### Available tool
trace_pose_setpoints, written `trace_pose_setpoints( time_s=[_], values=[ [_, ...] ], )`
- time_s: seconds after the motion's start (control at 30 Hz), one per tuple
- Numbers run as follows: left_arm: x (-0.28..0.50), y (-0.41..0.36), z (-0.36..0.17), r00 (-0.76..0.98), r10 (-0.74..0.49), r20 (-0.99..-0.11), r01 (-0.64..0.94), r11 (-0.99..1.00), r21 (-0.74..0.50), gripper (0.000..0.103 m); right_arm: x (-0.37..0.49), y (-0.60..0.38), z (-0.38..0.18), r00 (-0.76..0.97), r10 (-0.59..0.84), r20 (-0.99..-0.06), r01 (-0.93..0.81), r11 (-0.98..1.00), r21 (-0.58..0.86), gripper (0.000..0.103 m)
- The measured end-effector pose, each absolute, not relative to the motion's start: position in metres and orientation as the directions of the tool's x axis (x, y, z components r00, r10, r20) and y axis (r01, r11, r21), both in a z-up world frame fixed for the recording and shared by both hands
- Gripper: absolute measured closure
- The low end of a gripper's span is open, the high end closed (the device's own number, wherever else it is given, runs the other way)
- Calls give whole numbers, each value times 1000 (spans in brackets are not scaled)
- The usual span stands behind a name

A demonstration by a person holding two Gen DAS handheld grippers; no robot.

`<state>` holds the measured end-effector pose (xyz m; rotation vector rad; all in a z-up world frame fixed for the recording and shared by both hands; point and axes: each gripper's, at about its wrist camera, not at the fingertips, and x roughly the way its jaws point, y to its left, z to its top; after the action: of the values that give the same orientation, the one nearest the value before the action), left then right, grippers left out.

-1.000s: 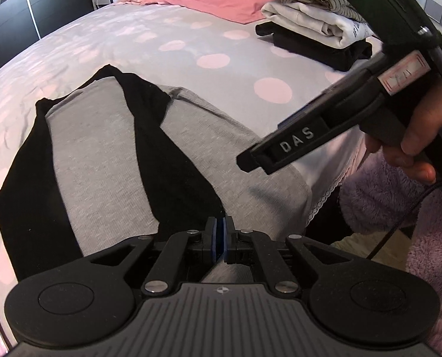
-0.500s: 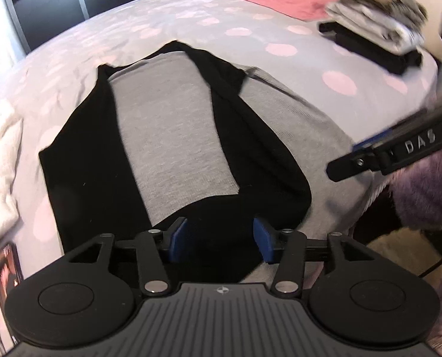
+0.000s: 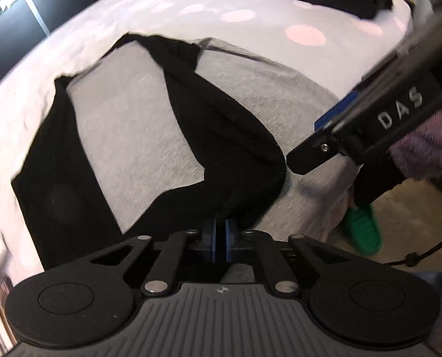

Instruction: Fold clothes

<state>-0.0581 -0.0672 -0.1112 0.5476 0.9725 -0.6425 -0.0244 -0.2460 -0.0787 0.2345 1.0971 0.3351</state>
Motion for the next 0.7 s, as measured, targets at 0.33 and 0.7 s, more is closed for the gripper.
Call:
trace_pose_setpoints(
  time_s=[0.33,0.7],
  values=[
    [-68,-57,-90,157,-470,-868,711,664,-231,101,-27,-248,-77,406,405,-819,-153,914,376,45],
    [-71,-50,-91,78,-498,-864,680,660,-319,101,-27,-250,-92,328,527,-784,-96,844,528,92]
  ],
)
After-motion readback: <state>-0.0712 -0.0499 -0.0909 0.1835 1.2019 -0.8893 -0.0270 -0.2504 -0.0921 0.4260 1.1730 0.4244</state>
